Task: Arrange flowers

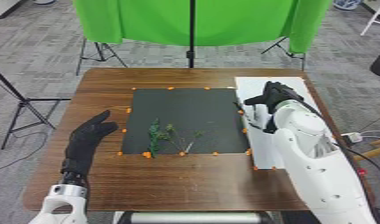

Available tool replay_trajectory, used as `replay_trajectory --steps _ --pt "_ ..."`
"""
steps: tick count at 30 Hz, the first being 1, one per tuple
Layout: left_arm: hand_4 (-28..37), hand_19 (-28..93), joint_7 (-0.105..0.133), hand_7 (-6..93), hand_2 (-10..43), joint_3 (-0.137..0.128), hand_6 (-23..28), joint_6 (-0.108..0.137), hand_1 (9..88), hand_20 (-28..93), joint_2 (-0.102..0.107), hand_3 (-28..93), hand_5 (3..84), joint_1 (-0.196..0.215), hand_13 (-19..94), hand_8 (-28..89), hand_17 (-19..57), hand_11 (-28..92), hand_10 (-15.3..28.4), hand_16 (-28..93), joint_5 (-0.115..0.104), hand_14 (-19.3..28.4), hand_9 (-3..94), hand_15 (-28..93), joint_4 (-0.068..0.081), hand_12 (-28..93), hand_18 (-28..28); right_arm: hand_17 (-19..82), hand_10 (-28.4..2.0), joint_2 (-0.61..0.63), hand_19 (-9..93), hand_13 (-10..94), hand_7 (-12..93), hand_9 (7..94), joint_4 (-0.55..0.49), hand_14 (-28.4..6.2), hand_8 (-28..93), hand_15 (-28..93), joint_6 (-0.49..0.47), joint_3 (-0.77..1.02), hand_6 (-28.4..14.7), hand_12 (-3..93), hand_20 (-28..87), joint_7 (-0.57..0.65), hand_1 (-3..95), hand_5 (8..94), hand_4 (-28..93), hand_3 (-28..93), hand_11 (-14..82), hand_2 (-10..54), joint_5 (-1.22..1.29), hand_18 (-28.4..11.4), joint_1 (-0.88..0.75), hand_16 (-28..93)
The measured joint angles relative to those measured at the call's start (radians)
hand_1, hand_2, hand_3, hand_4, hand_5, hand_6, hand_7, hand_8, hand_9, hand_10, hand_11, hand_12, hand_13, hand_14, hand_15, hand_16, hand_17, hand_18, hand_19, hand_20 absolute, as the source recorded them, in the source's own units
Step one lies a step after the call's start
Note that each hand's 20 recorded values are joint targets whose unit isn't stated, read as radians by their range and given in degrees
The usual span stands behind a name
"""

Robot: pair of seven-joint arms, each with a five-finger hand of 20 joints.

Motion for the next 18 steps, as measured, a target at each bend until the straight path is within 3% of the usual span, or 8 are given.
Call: replay_trajectory --steps 5,12,18 --pt "-19.5 7 -0.001 11.8 -4.9 0.0 1.5 -0.001 21.9 27 0.0 68 47.1 -0.001 39 -4 6.6 19 13.2 8 0.0 16.2 48.8 18 0.0 18 14.2 64 -12.9 -0.035 93 93 9 88.7 0.066 -3.9 -7 57 -0.023 -0.001 -5.7 25.5 56 0.0 19.7 73.3 -11 51 38.5 -9.5 -0.037 -12.7 0.01 32" --pt "-19.5 7 -0.003 11.5 -4.8 0.0 1.6 -0.001 21.9 27 0.001 68 47.2 0.001 39 -4 6.6 19 13.2 8 -0.003 16.2 48.8 18 0.0 18 14.2 65 -13.0 -0.062 93 93 10 89.3 0.07 -3.8 -7 57 -0.053 -0.011 -5.3 25.4 56 -0.003 16.8 76.4 -12 50 38.4 -9.5 -0.072 -12.7 0.02 32" --pt "-19.5 7 -0.004 11.5 -4.9 0.0 1.6 -0.001 21.9 27 0.0 68 47.2 0.001 39 -4 6.6 19 13.3 8 -0.003 16.2 48.8 18 0.0 17 14.2 66 -11.8 -0.082 93 94 12 90.4 0.088 -3.0 -7 58 -0.083 -0.055 -4.9 25.3 56 -0.059 27.2 78.9 -11 49 39.2 -9.5 -0.22 -11.7 0.036 32"
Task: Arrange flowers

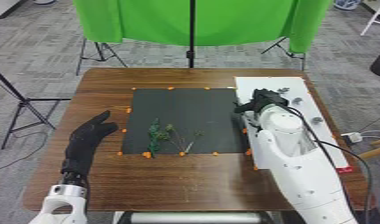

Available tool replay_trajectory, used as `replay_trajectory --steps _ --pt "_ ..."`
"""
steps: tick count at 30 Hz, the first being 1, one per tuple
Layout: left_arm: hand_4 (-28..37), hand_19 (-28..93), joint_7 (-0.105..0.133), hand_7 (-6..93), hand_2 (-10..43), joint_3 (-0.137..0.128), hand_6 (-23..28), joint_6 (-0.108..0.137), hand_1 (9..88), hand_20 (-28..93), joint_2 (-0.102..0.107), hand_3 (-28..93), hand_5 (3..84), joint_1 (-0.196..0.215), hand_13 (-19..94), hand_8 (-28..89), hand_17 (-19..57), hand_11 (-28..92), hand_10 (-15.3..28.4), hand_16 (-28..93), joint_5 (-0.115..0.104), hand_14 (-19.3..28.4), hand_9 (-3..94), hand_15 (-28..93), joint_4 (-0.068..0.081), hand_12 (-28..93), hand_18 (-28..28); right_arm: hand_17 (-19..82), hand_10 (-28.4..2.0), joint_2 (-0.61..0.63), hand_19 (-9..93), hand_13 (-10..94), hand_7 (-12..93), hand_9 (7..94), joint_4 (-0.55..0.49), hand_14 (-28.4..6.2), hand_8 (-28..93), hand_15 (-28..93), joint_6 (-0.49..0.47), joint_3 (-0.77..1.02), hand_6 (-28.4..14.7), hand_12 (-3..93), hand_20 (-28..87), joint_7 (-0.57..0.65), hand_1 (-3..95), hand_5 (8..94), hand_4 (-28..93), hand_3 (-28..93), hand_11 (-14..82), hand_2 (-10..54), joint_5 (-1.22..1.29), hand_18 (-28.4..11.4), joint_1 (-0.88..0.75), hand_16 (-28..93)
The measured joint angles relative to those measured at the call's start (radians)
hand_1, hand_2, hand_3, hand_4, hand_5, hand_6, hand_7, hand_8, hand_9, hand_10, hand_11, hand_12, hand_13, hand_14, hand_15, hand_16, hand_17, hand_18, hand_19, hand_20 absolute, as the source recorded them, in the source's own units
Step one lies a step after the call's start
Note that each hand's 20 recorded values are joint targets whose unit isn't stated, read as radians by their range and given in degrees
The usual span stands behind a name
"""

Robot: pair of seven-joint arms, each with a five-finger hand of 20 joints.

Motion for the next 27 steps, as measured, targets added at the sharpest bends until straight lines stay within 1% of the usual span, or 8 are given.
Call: replay_trajectory --steps 6,7,8,11,16,22,25,27 --pt "-19.5 7 -0.002 11.4 -4.9 0.0 1.7 -0.001 21.8 27 0.0 68 47.2 -0.001 39 -4 6.5 19 13.3 8 0.0 16.2 48.8 18 0.0 17 14.2 69 -10.9 -0.028 93 94 17 92.2 0.022 -2.1 -6 62 0.003 -0.033 -3.3 25.0 57 -0.067 41.2 82.6 -9 54 40.6 -9.5 -0.171 -10.7 -0.002 28" --pt "-19.5 7 -0.003 11.4 -4.9 0.0 1.7 -0.001 21.9 27 -0.001 68 47.2 -0.001 39 -4 6.5 19 13.4 8 0.0 16.2 48.8 18 0.001 18 14.2 69 -10.8 -0.034 93 94 17 92.5 0.022 -2.0 5 63 0.008 -0.033 -3.3 25.0 58 -0.068 45.6 83.0 -8 51 40.9 -9.5 -0.169 -10.7 -0.002 27" --pt "-19.6 7 -0.003 11.4 -4.9 0.0 1.7 -0.001 21.9 27 -0.001 68 47.3 -0.001 39 -4 6.5 19 13.4 8 0.0 16.2 48.8 18 0.001 18 14.2 70 -10.6 -0.04 93 94 17 93.0 0.023 -2.1 12 64 0.013 -0.033 -3.2 24.8 58 -0.068 49.4 83.9 -6 49 41.1 -9.5 -0.168 -10.7 -0.002 26" --pt "-19.6 7 -0.005 11.3 -4.9 0.0 1.8 -0.003 21.9 27 -0.001 68 47.3 -0.001 39 -4 6.5 19 13.4 8 0.0 16.2 48.8 18 0.001 18 14.2 71 -10.3 -0.057 93 94 18 93.7 0.028 -2.0 19 66 0.039 -0.031 -2.6 24.1 59 -0.062 56.6 87.1 -5 49 42.9 -8.9 -0.156 -10.9 -0.004 25" --pt "-19.5 7 -0.008 11.1 -4.9 0.0 1.8 -0.005 21.9 26 -0.001 68 47.3 -0.002 39 -4 6.5 19 13.4 8 0.0 16.3 48.8 18 0.001 17 14.2 72 -9.6 -0.073 93 94 21 93.7 0.037 -2.0 22 68 0.124 -0.014 -2.4 23.6 61 -0.022 57.6 86.9 -4 51 45.1 -8.1 -0.044 -11.1 -0.016 24" --pt "-19.4 7 -0.009 11.2 -4.9 0.0 1.9 -0.006 21.9 27 -0.003 68 47.2 -0.002 39 -4 6.4 19 13.4 8 0.0 16.3 48.7 18 0.001 18 14.2 72 -9.2 -0.069 93 94 22 93.7 0.026 -1.8 23 70 0.203 0.018 -2.7 23.2 63 -0.005 56.1 87.2 -3 55 47.5 -9.1 0.067 -11.3 -0.041 24" --pt "-19.4 7 -0.009 11.2 -4.9 0.0 1.7 -0.006 21.9 26 -0.003 68 47.2 -0.001 39 -4 6.4 19 13.3 8 0.0 16.2 48.7 18 0.001 18 14.2 72 -9.1 -0.053 93 94 23 93.7 -0.002 -1.9 23 71 0.272 0.022 -2.7 22.9 64 0.01 55.4 87.2 -3 56 48.2 -9.3 0.146 -11.4 -0.072 24" --pt "-19.4 7 -0.009 11.3 -4.8 -0.001 1.7 -0.007 22.0 26 -0.003 68 47.2 0.0 39 -4 6.4 19 13.2 8 0.0 16.3 48.7 18 0.001 18 14.2 72 -9.1 -0.03 93 94 24 93.7 -0.051 -1.9 23 71 0.334 0.02 -2.7 22.7 65 0.02 55.3 87.2 -3 57 48.5 -9.4 0.211 -11.5 -0.104 24"
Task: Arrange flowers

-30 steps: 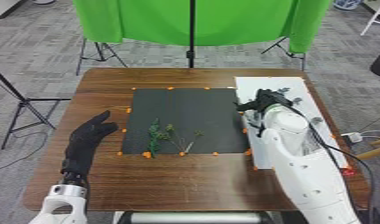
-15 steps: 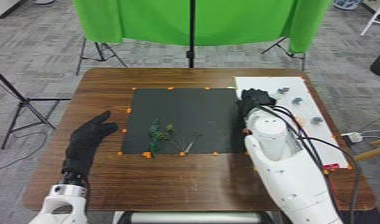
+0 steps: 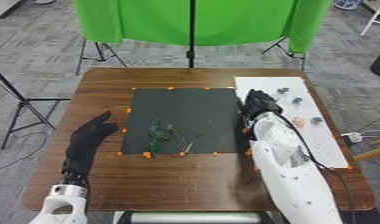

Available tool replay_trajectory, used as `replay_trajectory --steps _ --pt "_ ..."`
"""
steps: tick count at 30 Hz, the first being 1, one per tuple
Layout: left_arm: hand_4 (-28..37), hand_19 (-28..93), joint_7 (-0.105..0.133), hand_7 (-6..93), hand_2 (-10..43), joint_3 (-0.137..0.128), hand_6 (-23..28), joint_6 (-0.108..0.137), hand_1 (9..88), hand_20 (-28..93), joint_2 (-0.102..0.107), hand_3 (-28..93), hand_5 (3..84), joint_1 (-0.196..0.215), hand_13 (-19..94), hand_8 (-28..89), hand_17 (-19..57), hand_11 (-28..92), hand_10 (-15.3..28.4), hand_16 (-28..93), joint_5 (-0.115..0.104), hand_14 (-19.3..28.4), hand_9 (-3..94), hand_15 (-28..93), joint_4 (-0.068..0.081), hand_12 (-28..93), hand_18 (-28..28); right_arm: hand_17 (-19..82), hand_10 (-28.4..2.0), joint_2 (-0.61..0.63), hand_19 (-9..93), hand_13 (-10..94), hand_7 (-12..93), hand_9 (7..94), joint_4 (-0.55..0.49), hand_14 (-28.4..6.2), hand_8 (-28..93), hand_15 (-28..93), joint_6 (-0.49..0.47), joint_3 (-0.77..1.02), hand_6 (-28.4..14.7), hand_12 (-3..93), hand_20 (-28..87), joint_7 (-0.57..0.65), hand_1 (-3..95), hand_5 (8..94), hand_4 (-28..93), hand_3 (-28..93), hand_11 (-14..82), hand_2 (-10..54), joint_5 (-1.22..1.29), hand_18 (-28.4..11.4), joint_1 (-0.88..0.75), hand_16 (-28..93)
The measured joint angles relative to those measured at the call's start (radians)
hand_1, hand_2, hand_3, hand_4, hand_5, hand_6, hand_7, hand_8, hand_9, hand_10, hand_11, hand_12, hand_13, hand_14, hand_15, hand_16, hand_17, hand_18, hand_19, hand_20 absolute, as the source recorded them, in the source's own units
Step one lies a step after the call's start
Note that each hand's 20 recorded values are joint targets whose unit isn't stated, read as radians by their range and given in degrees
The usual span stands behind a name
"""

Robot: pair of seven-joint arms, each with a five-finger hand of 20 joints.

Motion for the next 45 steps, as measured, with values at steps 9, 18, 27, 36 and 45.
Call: replay_trajectory --steps 9,18,27,36,45 --pt "-19.4 7 -0.001 11.2 -4.8 0.0 1.8 -0.005 21.9 26 0.0 68 47.2 0.001 39 -4 6.4 19 13.3 8 0.0 16.3 48.7 18 0.0 18 14.2 73 -9.1 0.068 93 94 25 93.7 -0.199 -1.9 23 72 0.049 -0.039 -2.9 22.5 65 0.002 54.9 87.4 -2 57 49.0 -9.5 -0.012 -11.4 -0.069 23" --pt "-19.4 7 -0.007 11.1 -4.9 0.0 1.9 -0.009 21.9 26 0.001 68 47.3 0.002 39 -4 6.4 19 13.3 8 0.001 16.2 48.5 18 -0.001 18 14.2 73 -9.1 0.04 93 94 25 93.7 -0.271 -1.7 23 72 -0.05 -0.074 -2.9 22.4 65 0.014 54.9 87.5 -2 57 48.8 -9.5 -0.011 -11.3 -0.156 23" --pt "-19.4 7 -0.014 10.5 -5.0 -0.005 2.1 -0.014 21.8 26 0.004 68 47.2 0.006 39 -4 6.3 19 13.3 8 0.002 16.3 48.3 18 -0.005 18 14.2 73 -9.2 -0.047 93 94 24 93.7 -0.239 -1.5 22 71 -0.072 -0.083 -3.3 22.1 65 0.102 55.0 87.7 -2 57 48.7 -9.5 0.093 -10.9 -0.19 23" --pt "-19.2 7 -0.022 10.0 -5.1 -0.009 2.1 -0.026 21.6 26 0.007 68 47.1 0.008 39 -4 6.1 19 13.3 8 0.003 16.2 48.1 17 -0.007 18 14.2 73 -9.4 -0.094 93 94 24 93.7 -0.224 -1.3 20 70 -0.065 -0.085 -3.5 21.7 64 0.104 51.5 87.8 -2 53 47.4 -9.5 0.062 -10.5 -0.199 23" --pt "-19.2 6 -0.026 9.6 -5.4 -0.013 2.1 -0.042 21.5 26 0.009 68 46.6 0.008 38 -4 5.8 18 13.4 8 0.005 16.5 47.6 17 -0.007 18 14.3 72 -9.7 -0.113 93 94 26 93.7 -0.217 -1.3 11 68 -0.073 -0.074 -3.2 22.7 62 0.084 44.8 86.3 -5 54 45.5 -9.5 0.05 -10.3 -0.207 24"
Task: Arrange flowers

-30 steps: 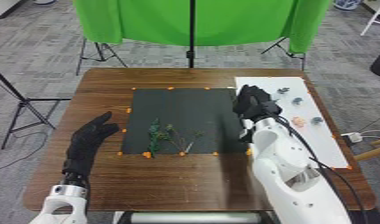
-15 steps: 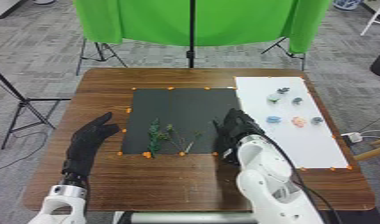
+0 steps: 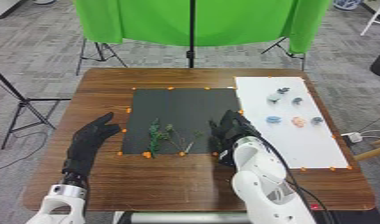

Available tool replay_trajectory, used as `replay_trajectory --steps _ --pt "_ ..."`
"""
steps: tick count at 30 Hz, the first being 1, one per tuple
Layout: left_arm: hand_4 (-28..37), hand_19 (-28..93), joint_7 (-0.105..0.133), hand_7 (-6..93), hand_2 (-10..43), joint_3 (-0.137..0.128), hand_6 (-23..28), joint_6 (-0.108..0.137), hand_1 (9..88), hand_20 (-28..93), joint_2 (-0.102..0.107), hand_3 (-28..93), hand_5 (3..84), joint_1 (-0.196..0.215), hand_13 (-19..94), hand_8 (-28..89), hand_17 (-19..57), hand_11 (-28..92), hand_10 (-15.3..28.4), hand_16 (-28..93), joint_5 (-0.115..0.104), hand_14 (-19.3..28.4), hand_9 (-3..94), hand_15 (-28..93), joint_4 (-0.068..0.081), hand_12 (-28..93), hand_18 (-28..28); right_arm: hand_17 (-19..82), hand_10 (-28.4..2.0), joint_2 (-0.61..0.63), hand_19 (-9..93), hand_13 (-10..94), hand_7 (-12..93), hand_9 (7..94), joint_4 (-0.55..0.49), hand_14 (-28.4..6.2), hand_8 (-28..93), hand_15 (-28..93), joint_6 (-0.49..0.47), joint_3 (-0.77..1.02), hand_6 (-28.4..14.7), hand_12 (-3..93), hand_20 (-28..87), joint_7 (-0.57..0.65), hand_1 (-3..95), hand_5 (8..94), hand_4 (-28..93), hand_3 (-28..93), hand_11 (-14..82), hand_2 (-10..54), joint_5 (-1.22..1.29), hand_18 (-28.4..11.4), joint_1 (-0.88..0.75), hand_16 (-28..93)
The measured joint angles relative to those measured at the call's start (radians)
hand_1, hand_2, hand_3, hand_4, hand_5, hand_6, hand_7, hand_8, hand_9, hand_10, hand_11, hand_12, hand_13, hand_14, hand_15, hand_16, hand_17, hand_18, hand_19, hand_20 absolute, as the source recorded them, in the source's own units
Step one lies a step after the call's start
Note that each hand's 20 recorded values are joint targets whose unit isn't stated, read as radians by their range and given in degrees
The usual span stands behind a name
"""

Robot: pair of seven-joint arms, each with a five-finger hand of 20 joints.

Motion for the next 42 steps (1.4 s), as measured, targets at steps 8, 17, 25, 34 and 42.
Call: replay_trajectory --steps 8,17,25,34,42 --pt "-19.1 6 -0.004 9.3 -5.6 -0.003 2.2 -0.011 21.3 26 0.0 68 46.4 0.0 38 -4 5.6 18 13.2 9 0.002 16.4 47.3 16 0.0 18 14.2 72 -10.1 -0.001 93 94 29 93.7 -0.005 -1.6 -7 68 -0.019 0.01 -3.3 23.1 62 -0.015 36.3 86.3 -7 55 44.6 -9.5 -0.012 -10.3 -0.003 24" --pt "-19.2 6 -0.006 9.2 -5.6 -0.007 2.3 -0.019 21.3 26 -0.001 68 46.3 0.0 38 -4 5.5 18 13.4 9 0.004 16.4 47.0 16 0.0 18 14.2 71 -10.9 0.035 93 94 24 93.7 -0.088 -2.4 -8 67 0.006 0.007 -3.0 23.4 62 -0.041 27.0 86.1 -2 65 43.9 5.0 -0.048 -11.3 -0.042 25" --pt "-19.2 6 -0.008 9.2 -5.4 -0.009 2.4 -0.022 21.4 26 -0.004 68 46.3 0.0 38 -4 5.4 18 13.3 9 0.005 16.4 47.0 16 0.0 18 14.2 67 -12.2 0.09 93 94 19 92.7 -0.202 -3.3 -7 62 -0.04 0.042 -3.4 24.7 61 -0.019 26.1 83.2 -2 64 40.5 8.1 0.011 -12.9 -0.102 29" --pt "-19.0 6 -0.008 9.3 -5.4 -0.008 2.4 -0.022 21.4 26 -0.009 68 46.2 0.0 38 -4 5.4 18 13.3 9 0.007 16.5 47.0 16 0.0 18 14.2 57 -16.9 0.118 93 83 11 72.5 -0.137 -7.2 -6 57 0.213 0.154 -2.4 23.1 53 -0.057 30.6 58.5 -8 60 19.5 -6.8 -0.045 -14.2 -0.176 33" --pt "-19.1 6 -0.007 9.4 -5.3 -0.006 2.4 -0.022 21.6 26 -0.01 68 46.3 0.001 38 -4 5.3 18 13.3 9 0.007 16.5 47.0 16 0.0 18 14.2 57 -16.8 0.198 93 83 10 71.8 -0.134 -6.7 -5 58 0.209 0.274 -0.9 21.3 51 -0.06 33.2 54.9 -9 59 16.6 -9.5 -0.064 -13.6 -0.13 31"
